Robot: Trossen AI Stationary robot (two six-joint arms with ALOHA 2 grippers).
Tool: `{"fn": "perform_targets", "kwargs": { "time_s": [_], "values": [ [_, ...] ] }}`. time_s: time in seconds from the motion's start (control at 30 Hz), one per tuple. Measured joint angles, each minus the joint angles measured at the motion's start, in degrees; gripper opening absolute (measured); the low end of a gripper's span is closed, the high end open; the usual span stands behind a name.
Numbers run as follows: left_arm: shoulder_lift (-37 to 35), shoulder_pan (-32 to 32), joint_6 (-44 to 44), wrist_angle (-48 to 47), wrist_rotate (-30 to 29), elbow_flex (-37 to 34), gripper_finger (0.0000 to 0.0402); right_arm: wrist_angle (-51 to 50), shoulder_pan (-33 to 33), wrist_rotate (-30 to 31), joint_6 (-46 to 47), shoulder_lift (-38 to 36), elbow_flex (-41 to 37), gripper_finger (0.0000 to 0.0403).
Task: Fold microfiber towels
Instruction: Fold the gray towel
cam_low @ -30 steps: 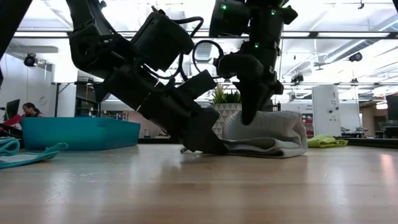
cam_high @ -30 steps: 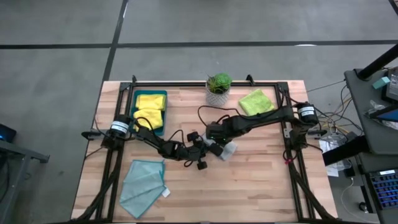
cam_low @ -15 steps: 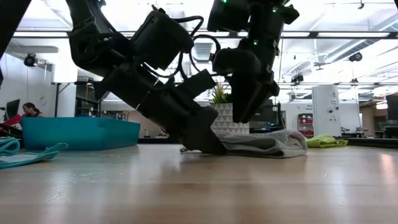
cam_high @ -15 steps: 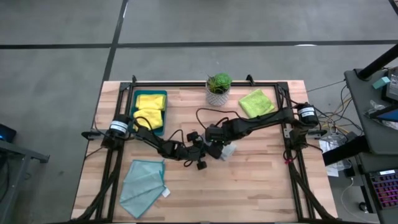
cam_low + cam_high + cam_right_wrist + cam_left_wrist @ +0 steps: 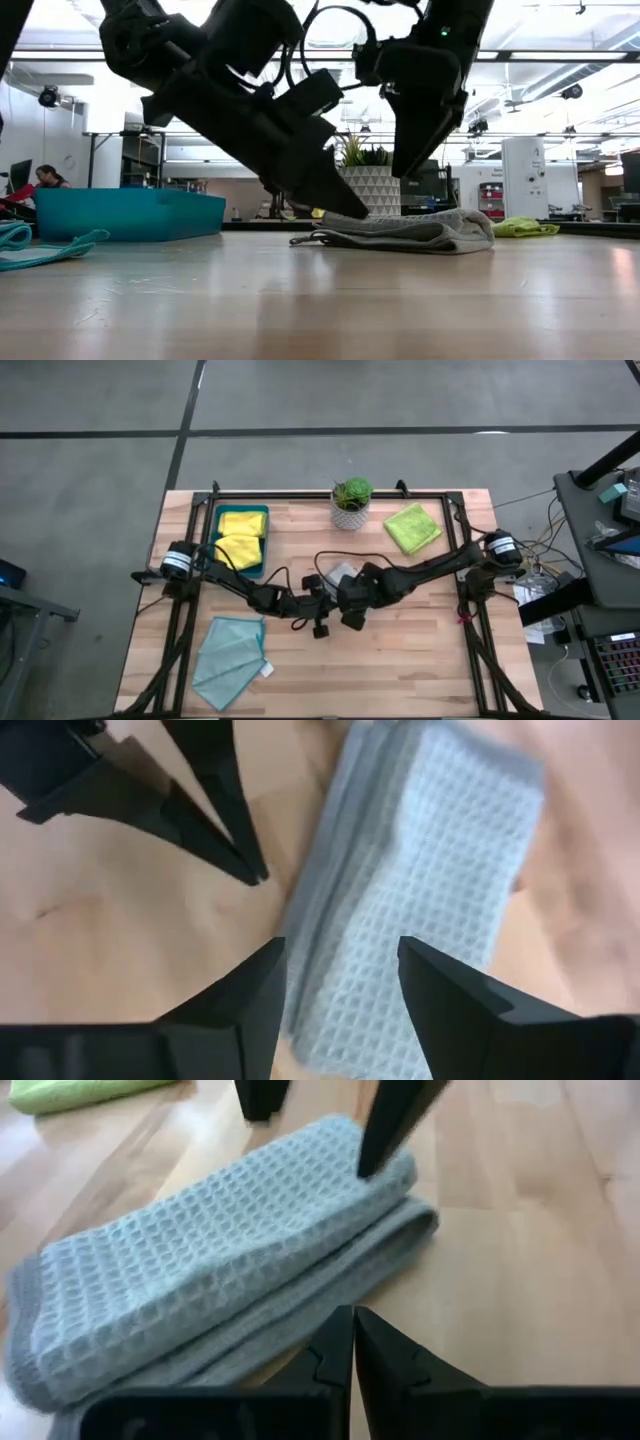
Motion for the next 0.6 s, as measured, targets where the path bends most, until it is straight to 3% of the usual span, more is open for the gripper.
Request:
{"fn": "perform_targets", "kwargs": {
  "time_s": [0.17, 0.6],
  "values": [
    [0.4, 0.1, -0.2, 0.0, 0.0, -0.1, 0.0, 5.0, 1.4, 5.2, 0.1, 1.3, -2.3, 0.0165],
    [1.6, 0.5, -0.3, 0.2, -0.2, -0.3, 0.0, 24.5, -0.9, 5.7, 0.0, 1.9, -14.0, 0.0122]
  ]
}}
